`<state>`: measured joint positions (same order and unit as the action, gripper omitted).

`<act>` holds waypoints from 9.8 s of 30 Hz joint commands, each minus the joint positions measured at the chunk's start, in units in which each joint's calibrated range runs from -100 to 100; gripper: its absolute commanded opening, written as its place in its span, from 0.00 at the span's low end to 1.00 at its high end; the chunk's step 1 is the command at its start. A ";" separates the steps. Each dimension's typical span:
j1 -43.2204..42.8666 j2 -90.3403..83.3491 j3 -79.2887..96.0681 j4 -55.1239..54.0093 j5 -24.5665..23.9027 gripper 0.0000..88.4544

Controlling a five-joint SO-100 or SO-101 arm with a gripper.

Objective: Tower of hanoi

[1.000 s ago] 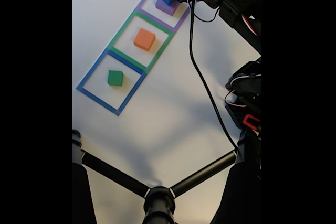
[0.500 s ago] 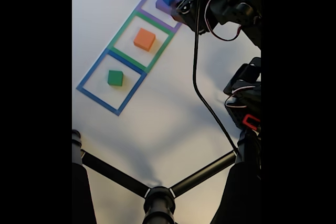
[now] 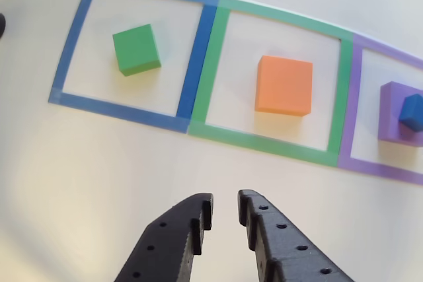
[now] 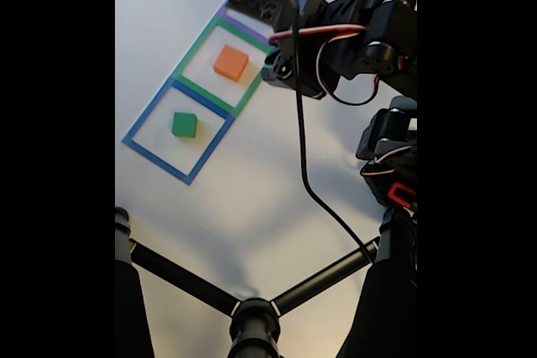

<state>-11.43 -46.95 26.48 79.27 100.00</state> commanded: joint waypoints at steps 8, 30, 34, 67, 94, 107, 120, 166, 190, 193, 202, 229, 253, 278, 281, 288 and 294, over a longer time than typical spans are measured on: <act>-1.42 -7.37 28.81 -30.58 0.00 0.31; -3.78 13.14 56.43 -95.17 0.00 0.39; -3.93 21.87 56.34 -105.37 0.00 0.39; -6.52 58.41 40.62 -130.38 0.00 0.39; -9.12 62.66 38.53 -131.43 0.00 0.28; -10.56 63.14 38.99 -132.97 0.00 0.14; -10.79 62.74 39.71 -132.73 0.00 0.05; -0.65 20.75 -50.97 14.91 0.00 0.05; 19.71 2.32 -21.99 9.56 0.00 0.06; 21.08 -3.29 -6.17 -1.61 0.00 0.06; 19.55 -3.13 24.63 -38.11 0.00 0.06; 15.97 18.19 49.71 -93.79 0.00 0.06; 14.83 33.33 55.89 -117.51 0.00 0.06; 15.36 38.14 53.25 -119.78 0.00 0.21; 15.21 37.90 53.25 -119.78 0.00 0.24; 14.14 32.45 51.98 -114.68 0.00 0.30; 13.22 16.34 44.89 -88.70 0.00 0.30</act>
<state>2.45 -19.13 78.07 -26.16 100.00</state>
